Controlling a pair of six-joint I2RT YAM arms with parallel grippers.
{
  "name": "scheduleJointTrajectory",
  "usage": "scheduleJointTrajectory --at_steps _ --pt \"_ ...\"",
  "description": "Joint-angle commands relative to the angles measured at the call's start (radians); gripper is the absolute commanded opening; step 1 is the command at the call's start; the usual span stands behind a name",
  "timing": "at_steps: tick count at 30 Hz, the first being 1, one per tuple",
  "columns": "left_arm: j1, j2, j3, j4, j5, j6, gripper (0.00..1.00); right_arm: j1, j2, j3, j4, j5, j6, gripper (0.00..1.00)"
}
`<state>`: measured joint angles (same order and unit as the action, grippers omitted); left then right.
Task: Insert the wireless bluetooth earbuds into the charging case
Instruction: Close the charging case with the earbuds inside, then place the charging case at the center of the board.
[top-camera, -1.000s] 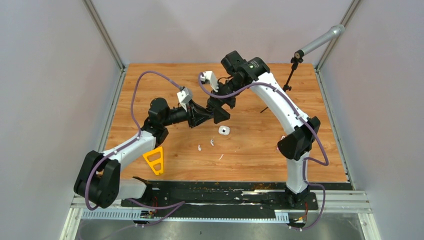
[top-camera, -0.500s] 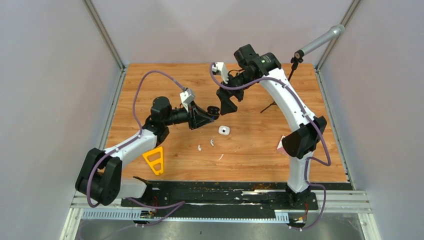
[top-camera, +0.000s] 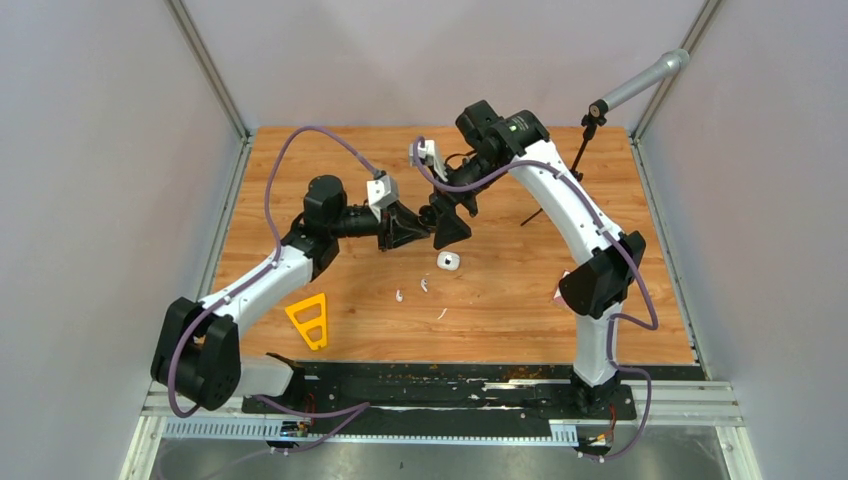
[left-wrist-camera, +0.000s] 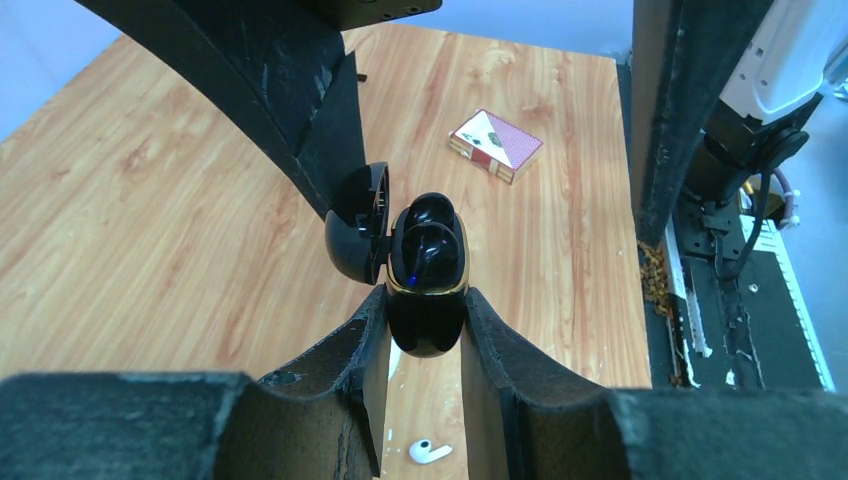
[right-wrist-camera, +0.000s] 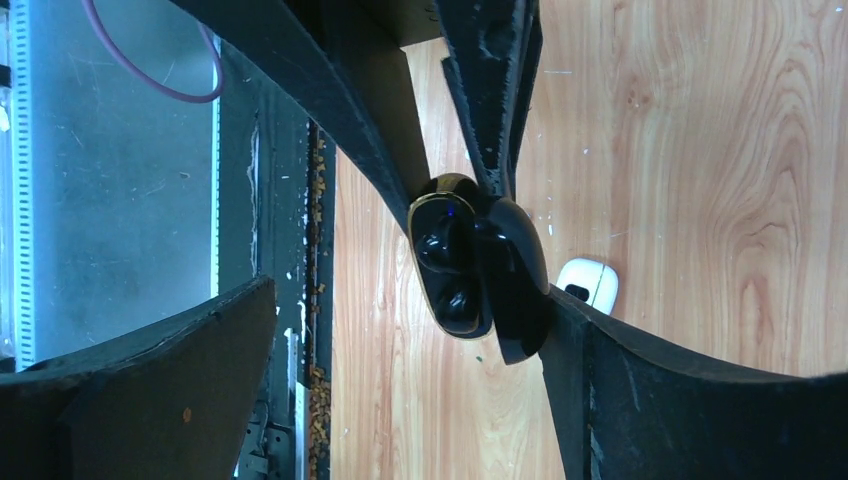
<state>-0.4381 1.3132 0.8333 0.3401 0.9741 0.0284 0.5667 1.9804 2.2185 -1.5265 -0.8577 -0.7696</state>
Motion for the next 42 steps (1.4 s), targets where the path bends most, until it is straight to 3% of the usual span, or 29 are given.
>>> scheduleJointTrajectory --at_steps 1,8,12,16,19,24,31,38,42 --pt "-0.007 0.031 0.035 0.028 -0.065 -0.084 0.0 0.019 -0.007 0.045 -0.008 -0.023 -0.034 0.98" --pt "-0.007 0.077 0.005 0.216 -0.133 -0.431 0.0 0.059 -0.083 -0.027 0.119 0.171 0.051 0.99" --pt "-0.007 0.09 -0.006 0.278 -0.123 -0.49 0.0 0.06 -0.088 -0.045 0.192 0.338 0.107 0.99" --pt "0.006 0.055 0.025 0.0 -0.108 -0.323 0.0 -0.014 -0.087 -0.039 0.23 0.399 0.145 0.99" --pt "0.029 0.028 0.033 -0.182 -0.172 -0.278 0.05 -0.062 -0.101 -0.045 0.233 0.393 0.148 0.99" --pt "0.052 0.028 0.026 -0.306 -0.323 -0.276 0.07 -0.076 -0.205 -0.191 0.251 0.428 0.162 0.99" --pt "0.144 0.346 0.188 -0.558 -0.323 -0.314 0.12 -0.094 -0.337 -0.334 0.235 0.432 0.144 0.98" --pt "0.174 0.536 0.241 -0.5 -0.265 -0.467 0.18 -0.103 -0.38 -0.396 0.233 0.459 0.131 0.98" --pt "0.174 0.578 0.28 -0.567 -0.309 -0.486 0.32 -0.105 -0.391 -0.407 0.235 0.465 0.128 0.98"
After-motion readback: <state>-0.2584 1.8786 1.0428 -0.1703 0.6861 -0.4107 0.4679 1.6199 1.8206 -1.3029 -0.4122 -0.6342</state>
